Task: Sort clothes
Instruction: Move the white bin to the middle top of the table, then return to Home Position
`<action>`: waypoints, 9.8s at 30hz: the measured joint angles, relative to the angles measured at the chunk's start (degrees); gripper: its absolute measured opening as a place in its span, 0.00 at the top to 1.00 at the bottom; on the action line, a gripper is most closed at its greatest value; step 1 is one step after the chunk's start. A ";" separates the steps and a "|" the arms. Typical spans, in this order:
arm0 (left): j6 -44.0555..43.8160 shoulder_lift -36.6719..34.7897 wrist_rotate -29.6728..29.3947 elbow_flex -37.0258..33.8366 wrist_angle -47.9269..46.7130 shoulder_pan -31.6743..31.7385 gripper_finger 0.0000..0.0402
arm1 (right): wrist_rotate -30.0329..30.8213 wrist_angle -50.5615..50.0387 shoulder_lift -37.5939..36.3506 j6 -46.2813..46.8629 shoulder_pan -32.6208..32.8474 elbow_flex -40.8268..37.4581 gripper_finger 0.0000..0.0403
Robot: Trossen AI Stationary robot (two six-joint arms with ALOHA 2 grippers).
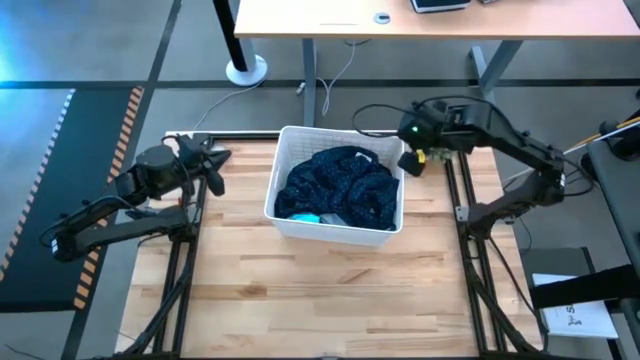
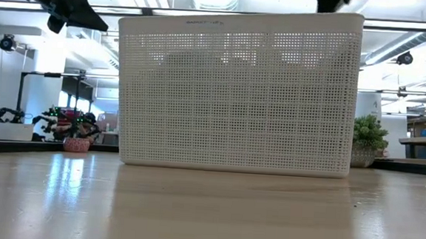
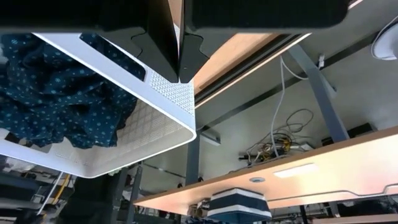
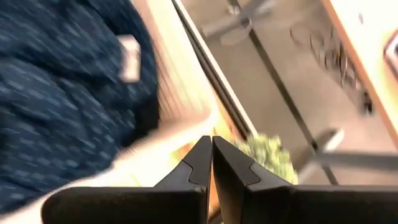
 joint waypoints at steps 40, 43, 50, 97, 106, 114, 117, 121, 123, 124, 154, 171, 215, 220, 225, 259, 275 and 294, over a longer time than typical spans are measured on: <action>1.12 -0.85 0.91 0.00 0.32 0.00 1.00 | -13.49 36.16 -18.05 -0.42 14.06 -22.31 1.00; 1.12 -0.85 0.91 0.00 0.48 0.00 1.00 | -11.75 42.44 -15.90 1.33 22.10 -25.09 1.00; 1.12 -0.81 0.91 0.00 0.48 0.00 1.00 | -4.30 53.57 -5.51 5.53 36.29 -29.28 1.00; 0.90 -0.68 0.91 0.00 0.39 -0.01 1.00 | 27.83 56.29 24.54 9.17 26.05 -23.38 1.00; 1.10 -0.68 0.91 0.00 0.33 -0.01 1.00 | 25.23 56.92 21.33 0.64 26.30 -23.40 1.00; 2.47 -0.85 0.92 0.00 0.39 -0.02 1.00 | 24.74 54.61 13.04 -2.29 32.19 -23.40 1.00; 2.93 -0.86 1.24 0.00 0.90 -0.02 1.00 | 24.69 54.70 8.94 -4.65 35.19 -25.22 1.00; 4.07 -1.17 1.35 0.00 1.33 -0.07 1.00 | 19.32 54.83 1.12 -4.50 36.77 -32.23 1.00; 4.18 -1.65 2.77 -0.07 1.97 -0.04 1.00 | 16.19 57.29 -4.13 -3.78 36.71 -37.88 1.00; 4.47 -1.97 3.91 -0.29 3.42 -0.05 1.00 | 14.34 59.07 -7.12 -3.74 36.66 -41.10 1.00; 7.79 -20.15 21.20 -38.91 49.76 -7.87 1.00 | -5.38 87.87 -78.10 -2.84 28.76 -100.69 1.00; 13.77 -13.55 6.77 -39.06 52.06 -22.34 1.00 | -13.69 86.79 -76.60 -4.59 21.57 -100.75 1.00; 14.78 -3.40 -0.68 -35.77 54.72 -22.29 1.00 | -8.12 87.40 -75.92 -12.04 18.70 -100.82 1.00; 14.84 -2.33 -0.68 -34.72 54.71 -22.29 1.00 | -8.12 87.40 -75.92 -12.07 18.70 -100.82 1.00; 15.17 -1.58 -0.70 -34.60 54.70 -22.32 1.00 | -8.12 87.40 -75.92 -12.07 18.70 -100.82 1.00; 15.27 -0.42 -0.68 -34.53 54.66 -22.32 1.00 | -8.12 87.40 -75.92 -12.07 18.70 -100.84 1.00; 14.04 0.55 -0.68 -34.53 54.66 -22.32 1.00 | -8.12 87.40 -75.92 -12.07 18.72 -100.84 1.00; 14.01 4.23 -0.68 -34.51 54.62 -22.32 1.00 | -8.11 87.40 -75.92 -12.08 18.70 -100.84 1.00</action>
